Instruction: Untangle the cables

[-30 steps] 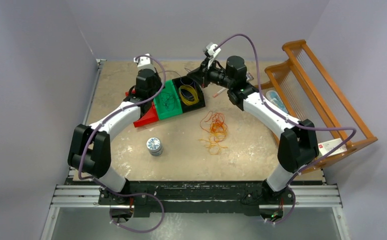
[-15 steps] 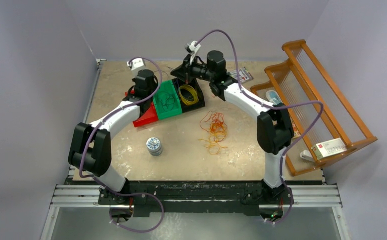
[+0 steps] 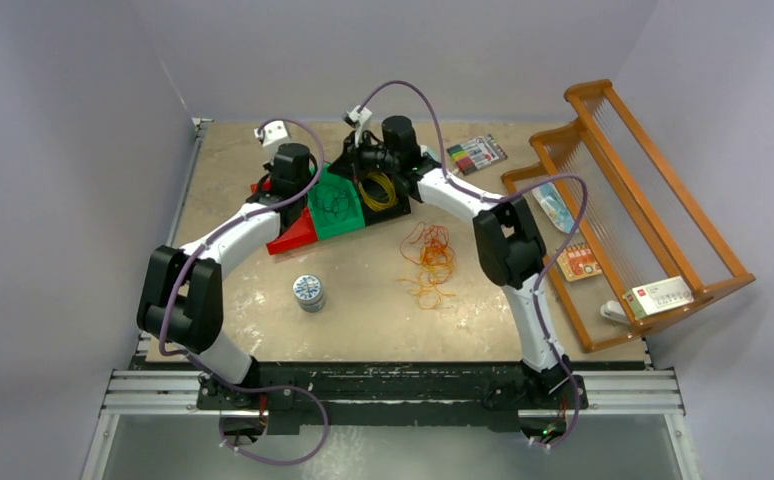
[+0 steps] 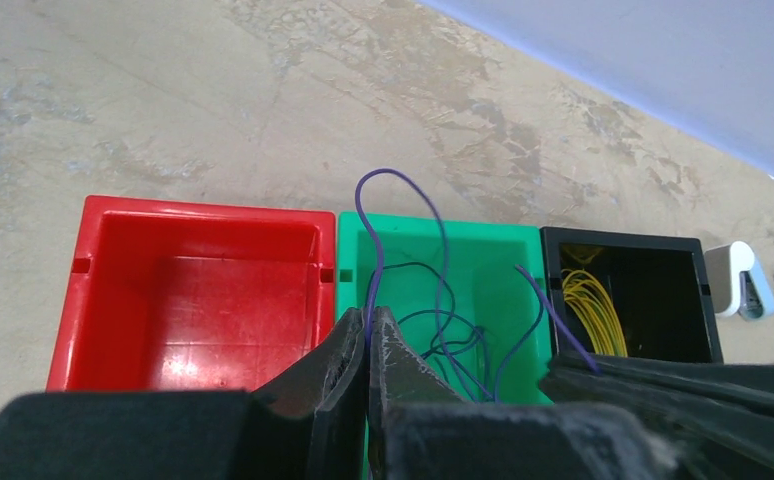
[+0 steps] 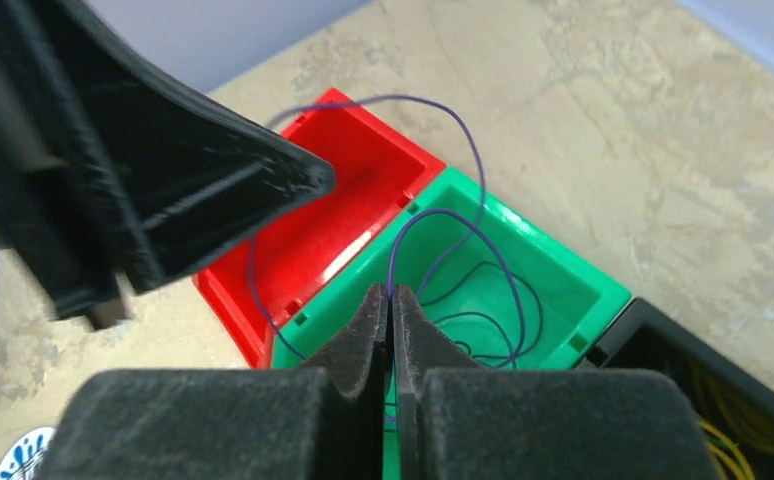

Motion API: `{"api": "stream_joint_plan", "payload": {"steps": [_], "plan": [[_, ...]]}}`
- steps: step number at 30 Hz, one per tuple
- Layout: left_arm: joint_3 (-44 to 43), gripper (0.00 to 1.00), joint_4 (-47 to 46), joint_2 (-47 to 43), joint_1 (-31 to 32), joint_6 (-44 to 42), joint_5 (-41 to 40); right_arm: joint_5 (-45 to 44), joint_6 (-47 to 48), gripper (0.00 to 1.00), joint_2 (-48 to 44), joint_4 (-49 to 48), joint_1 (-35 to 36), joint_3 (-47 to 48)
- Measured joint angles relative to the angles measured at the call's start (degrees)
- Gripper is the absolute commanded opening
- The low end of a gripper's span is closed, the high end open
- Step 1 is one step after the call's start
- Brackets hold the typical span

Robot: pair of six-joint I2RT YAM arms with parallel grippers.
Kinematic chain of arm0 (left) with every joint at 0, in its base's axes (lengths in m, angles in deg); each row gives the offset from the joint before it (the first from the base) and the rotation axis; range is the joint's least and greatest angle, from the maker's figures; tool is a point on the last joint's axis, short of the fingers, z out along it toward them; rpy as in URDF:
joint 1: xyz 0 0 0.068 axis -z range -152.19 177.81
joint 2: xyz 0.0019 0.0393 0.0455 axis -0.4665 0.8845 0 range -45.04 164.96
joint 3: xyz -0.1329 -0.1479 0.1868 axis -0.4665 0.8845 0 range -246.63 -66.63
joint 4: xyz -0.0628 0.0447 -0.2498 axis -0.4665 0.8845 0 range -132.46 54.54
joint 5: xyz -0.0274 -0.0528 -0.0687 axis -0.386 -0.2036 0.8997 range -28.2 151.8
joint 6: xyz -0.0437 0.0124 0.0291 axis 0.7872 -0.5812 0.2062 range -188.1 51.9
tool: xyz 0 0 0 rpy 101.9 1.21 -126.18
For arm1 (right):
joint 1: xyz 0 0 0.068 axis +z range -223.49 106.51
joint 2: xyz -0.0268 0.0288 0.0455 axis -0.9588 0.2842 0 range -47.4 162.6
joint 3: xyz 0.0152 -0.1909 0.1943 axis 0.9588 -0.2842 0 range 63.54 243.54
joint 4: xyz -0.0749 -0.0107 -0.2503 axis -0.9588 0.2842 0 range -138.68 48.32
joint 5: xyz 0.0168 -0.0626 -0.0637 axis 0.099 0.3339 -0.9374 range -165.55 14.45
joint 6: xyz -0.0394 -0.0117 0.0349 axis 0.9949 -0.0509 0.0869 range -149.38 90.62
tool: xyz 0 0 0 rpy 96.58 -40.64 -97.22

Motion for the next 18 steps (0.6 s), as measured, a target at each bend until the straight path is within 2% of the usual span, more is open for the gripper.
{"api": "stream_joint_plan", "payload": {"steps": [12, 18], "plan": [[0.0, 0.0, 1.4, 1.2, 0.0, 0.0, 0.7, -4.5, 3.1, 0.0, 9.0, 7.0, 0.6, 5.6], [0.0, 0.0, 2.3, 2.2, 0.0, 0.0, 1.7, -7.5, 5.5, 0.07, 9.4, 9.3, 1.9, 6.7]]}}
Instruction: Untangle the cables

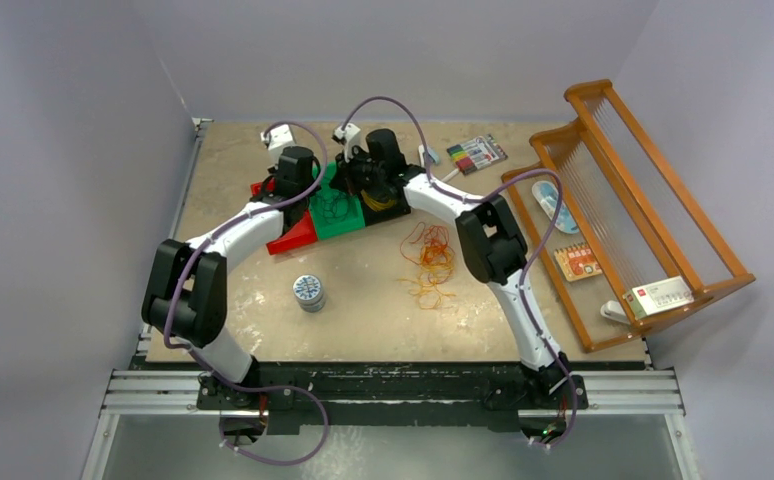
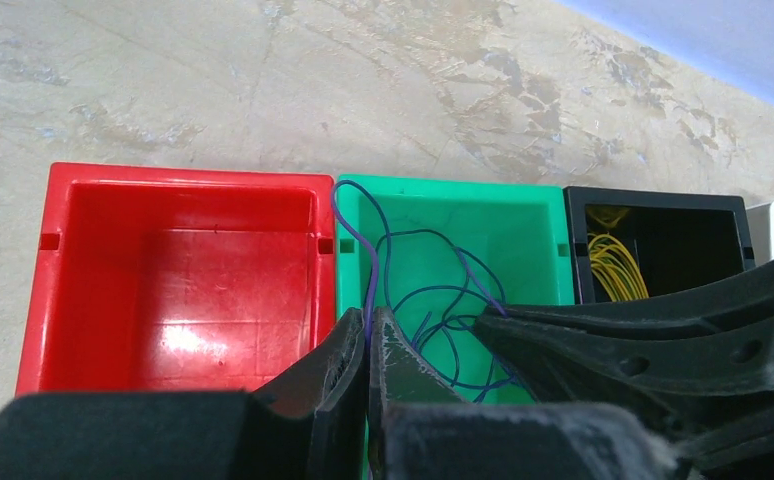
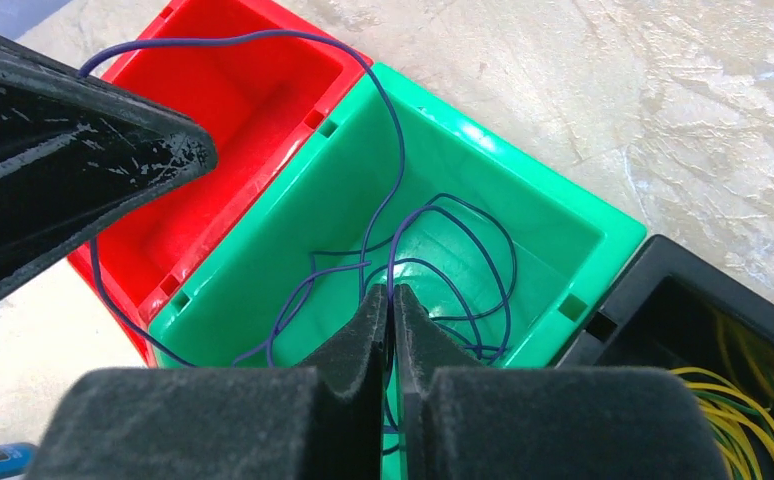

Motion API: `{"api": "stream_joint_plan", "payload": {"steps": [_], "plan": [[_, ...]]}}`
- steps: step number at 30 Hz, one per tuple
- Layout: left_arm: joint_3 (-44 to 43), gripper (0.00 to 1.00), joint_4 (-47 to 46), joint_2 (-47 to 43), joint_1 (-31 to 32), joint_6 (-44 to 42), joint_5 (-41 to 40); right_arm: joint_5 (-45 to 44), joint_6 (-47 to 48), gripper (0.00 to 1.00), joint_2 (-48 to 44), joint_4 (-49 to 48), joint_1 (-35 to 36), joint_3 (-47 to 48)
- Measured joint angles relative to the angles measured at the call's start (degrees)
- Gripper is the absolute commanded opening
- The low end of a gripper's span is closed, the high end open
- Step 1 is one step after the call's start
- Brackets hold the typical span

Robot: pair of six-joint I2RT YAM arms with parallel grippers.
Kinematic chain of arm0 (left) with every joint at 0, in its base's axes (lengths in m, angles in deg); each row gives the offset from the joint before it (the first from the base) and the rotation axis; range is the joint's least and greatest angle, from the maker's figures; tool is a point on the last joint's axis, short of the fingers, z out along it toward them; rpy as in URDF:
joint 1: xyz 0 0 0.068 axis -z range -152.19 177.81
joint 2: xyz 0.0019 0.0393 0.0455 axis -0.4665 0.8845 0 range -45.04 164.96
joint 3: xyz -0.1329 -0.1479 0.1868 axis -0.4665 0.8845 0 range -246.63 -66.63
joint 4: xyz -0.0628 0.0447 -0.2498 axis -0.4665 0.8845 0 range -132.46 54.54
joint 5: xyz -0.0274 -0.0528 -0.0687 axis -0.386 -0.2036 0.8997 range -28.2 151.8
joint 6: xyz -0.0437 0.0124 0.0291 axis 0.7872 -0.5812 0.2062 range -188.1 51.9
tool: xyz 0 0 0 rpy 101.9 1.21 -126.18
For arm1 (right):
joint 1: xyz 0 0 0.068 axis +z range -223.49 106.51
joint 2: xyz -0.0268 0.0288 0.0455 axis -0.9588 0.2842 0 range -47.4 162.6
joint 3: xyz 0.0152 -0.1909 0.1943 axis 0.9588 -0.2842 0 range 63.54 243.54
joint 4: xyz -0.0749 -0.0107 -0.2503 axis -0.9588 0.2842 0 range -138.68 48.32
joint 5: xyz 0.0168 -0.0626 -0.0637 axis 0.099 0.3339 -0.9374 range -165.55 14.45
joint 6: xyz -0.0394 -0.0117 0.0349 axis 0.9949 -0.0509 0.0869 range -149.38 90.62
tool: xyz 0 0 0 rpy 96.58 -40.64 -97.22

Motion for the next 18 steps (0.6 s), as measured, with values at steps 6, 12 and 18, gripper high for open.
{"api": "stream_joint_plan", "payload": {"steps": [6, 12, 18], "plan": [[0.0, 0.0, 0.0, 0.0, 0.0, 0.0, 0.8, -2.3, 1.1, 0.2, -1.4, -0.9, 0.8, -2.6], [-0.1, 0.0, -0.1, 0.6, 0.0, 0.0, 1.7, -4.0, 1.2, 0.35, -8.0, -2.3, 0.8, -10.0], [-0.2, 0.0, -0.1, 1.1, 0.0, 0.0, 2.7, -5.9, 1.1, 0.46, -17.0, -6.4, 0.7, -16.6]]}}
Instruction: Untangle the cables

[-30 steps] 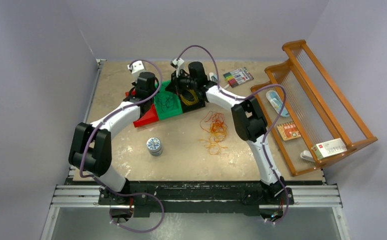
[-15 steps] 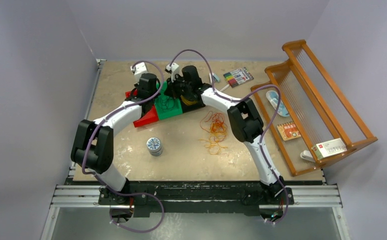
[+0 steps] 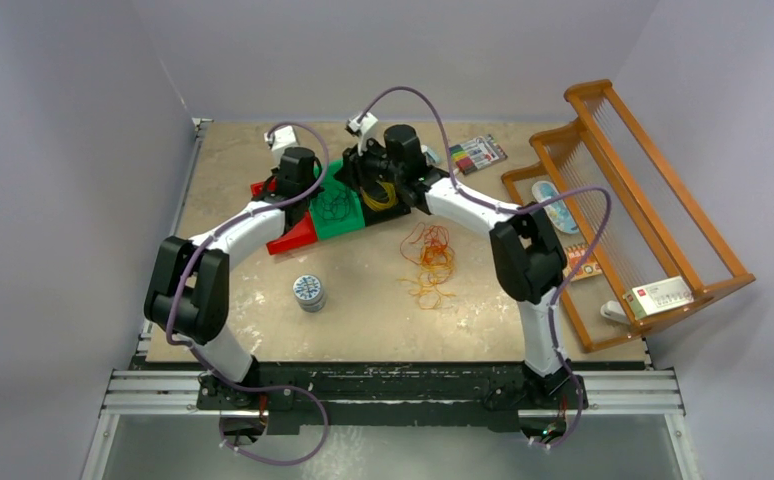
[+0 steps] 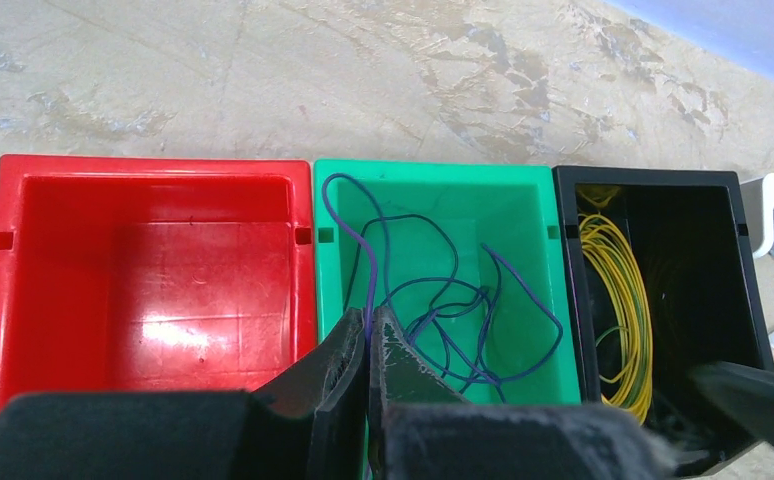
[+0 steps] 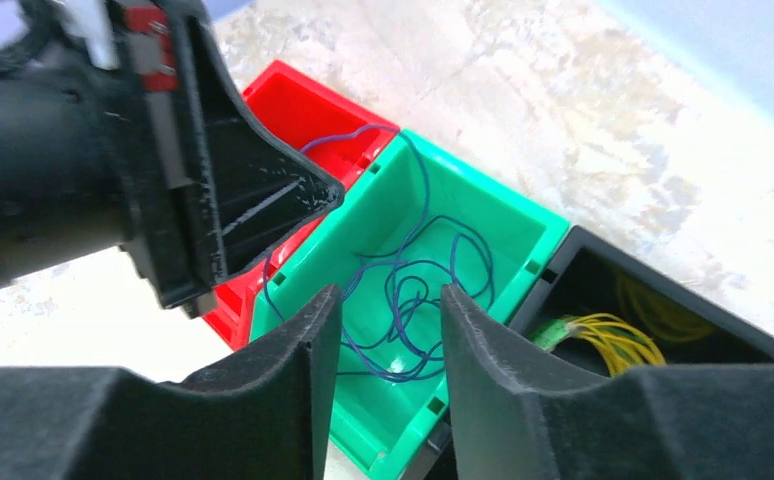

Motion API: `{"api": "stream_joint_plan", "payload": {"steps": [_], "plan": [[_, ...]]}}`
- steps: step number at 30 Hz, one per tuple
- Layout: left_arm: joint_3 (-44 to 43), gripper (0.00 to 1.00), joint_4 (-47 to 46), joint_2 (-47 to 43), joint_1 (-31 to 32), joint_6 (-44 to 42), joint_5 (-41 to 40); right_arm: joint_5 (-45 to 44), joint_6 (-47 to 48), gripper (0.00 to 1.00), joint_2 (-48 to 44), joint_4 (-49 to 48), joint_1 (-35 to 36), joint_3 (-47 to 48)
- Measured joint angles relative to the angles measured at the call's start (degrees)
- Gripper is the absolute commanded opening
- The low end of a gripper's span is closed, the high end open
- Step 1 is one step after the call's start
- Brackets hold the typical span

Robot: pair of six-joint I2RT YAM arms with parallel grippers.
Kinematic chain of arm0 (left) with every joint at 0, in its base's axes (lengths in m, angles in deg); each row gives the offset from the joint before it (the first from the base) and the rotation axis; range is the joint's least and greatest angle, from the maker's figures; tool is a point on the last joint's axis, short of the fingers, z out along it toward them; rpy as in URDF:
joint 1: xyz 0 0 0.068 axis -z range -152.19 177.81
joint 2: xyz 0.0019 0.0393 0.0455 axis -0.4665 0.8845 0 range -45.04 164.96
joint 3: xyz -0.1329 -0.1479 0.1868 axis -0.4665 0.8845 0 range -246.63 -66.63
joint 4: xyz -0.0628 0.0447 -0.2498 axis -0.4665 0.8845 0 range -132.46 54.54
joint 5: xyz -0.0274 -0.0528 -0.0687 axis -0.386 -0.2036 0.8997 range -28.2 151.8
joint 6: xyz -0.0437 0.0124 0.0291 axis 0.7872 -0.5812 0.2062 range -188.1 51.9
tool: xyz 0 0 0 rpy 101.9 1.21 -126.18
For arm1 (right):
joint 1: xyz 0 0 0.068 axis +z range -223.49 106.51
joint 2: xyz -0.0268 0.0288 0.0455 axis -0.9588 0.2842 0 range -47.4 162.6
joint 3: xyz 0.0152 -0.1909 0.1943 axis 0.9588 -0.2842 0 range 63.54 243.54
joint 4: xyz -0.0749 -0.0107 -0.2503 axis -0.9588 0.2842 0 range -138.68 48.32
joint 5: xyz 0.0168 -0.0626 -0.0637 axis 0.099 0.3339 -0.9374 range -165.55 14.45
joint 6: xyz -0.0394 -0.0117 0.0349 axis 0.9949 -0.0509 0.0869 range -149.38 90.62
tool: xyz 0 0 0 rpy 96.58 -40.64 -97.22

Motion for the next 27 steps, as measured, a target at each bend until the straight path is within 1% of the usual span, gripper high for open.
{"api": "stream_joint_plan", "payload": {"steps": [4, 13, 20, 27], "plan": [[-0.6, 0.0, 0.0, 0.1, 0.0, 0.0, 0.3, -1.4, -0.1, 0.47, -4.9, -2.6, -0.1, -4.3], [-3.4, 0.0, 0.2, 1.6, -0.4, 0.0, 1.0, -3.8, -1.5, 0.45, -11.3, -5.1, -0.4, -13.7], [-9.1, 0.0, 0.3, 7.4, -0.7, 0.0, 5.4, -6.0, -4.0, 0.45, -17.8, -7.0, -0.8, -22.9], [-11.4, 0.0, 1.7, 12.9, -0.7, 0.2, 9.6, -8.6, -5.3, 0.44, -22.8, -8.5, -1.2, -29.1]]}}
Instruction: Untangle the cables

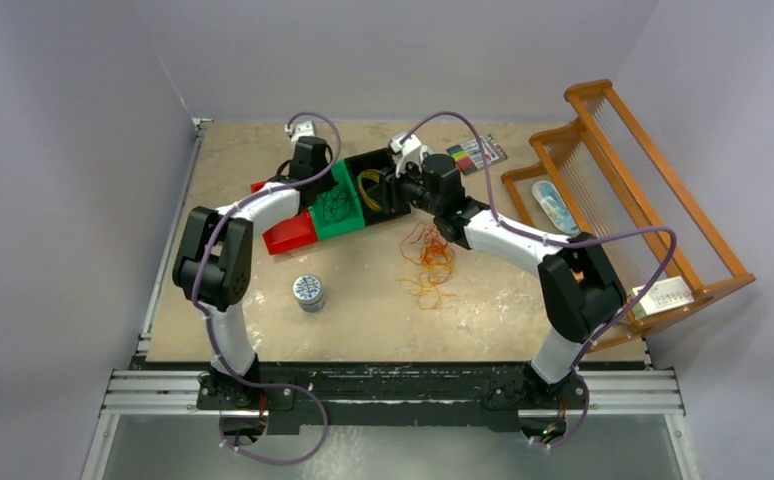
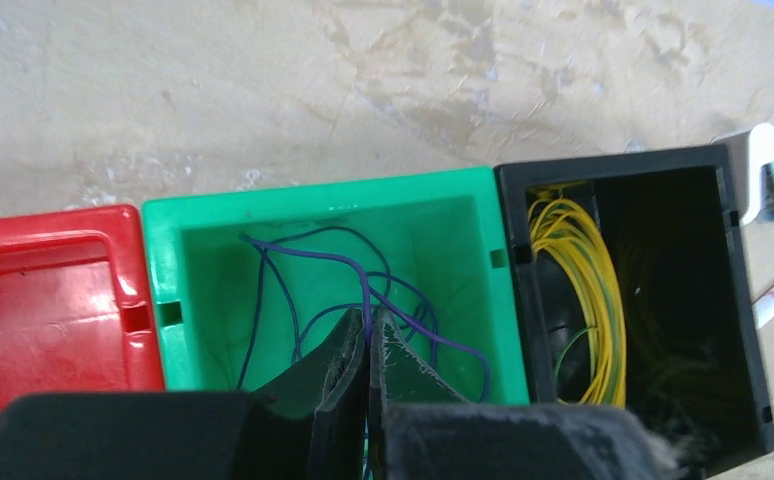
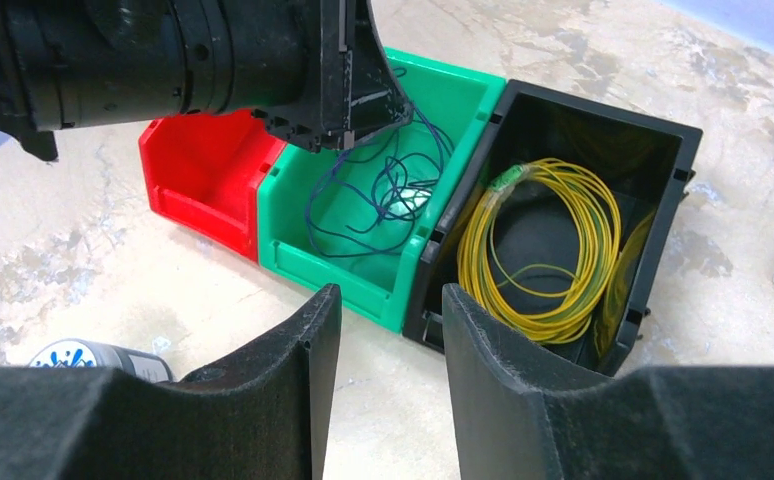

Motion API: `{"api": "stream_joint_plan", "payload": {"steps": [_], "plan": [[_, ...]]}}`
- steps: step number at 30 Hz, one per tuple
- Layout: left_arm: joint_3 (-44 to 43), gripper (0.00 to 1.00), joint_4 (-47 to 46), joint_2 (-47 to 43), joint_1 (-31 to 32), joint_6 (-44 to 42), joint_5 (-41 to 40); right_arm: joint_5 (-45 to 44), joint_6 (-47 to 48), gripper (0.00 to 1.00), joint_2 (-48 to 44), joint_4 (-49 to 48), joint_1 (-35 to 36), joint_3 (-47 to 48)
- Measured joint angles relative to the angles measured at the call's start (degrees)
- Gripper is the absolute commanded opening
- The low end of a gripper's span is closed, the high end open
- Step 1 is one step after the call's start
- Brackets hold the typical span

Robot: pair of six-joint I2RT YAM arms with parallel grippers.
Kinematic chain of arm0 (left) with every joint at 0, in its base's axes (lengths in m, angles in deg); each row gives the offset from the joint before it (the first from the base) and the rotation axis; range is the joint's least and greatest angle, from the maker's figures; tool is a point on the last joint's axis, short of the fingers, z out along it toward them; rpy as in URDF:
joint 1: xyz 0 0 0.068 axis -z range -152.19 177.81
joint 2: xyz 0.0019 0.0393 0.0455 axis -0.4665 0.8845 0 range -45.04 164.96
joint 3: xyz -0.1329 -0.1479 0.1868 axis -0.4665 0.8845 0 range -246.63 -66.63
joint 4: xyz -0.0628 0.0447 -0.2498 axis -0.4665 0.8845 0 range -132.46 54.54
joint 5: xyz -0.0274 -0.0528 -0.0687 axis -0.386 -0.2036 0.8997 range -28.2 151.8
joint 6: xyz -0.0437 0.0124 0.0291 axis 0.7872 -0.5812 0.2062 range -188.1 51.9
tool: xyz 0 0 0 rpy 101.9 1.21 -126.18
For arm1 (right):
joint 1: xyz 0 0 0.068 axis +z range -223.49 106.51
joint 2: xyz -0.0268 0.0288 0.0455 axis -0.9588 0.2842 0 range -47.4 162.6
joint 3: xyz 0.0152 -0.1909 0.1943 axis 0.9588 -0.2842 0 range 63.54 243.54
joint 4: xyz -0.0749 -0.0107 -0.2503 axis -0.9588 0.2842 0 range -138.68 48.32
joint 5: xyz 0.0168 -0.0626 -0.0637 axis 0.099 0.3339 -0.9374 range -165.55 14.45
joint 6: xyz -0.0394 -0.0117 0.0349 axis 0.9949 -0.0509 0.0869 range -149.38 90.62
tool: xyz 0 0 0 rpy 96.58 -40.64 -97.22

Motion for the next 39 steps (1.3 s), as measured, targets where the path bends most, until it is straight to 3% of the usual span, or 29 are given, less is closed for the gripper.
{"api": "stream_joint_plan", "payload": {"steps": [16, 28, 39], "plan": [[-0.9, 0.0, 2.0, 5.0, 0.0, 0.8, 2.5, -1.5, -0.4, 0.43, -0.9, -0.3, -0.7, -1.5], [-1.0, 0.34, 4.1, 2.8, 0.0, 0.6, 1.3, -2.5, -0.4, 0.43, -3.7, -0.4, -0.7, -2.4], [-1.0, 0.43, 5.1, -4.2, 0.0, 0.5, -0.5, -2.8, -0.4, 0.43, -3.7, -0.3, -0.7, -3.3]]}}
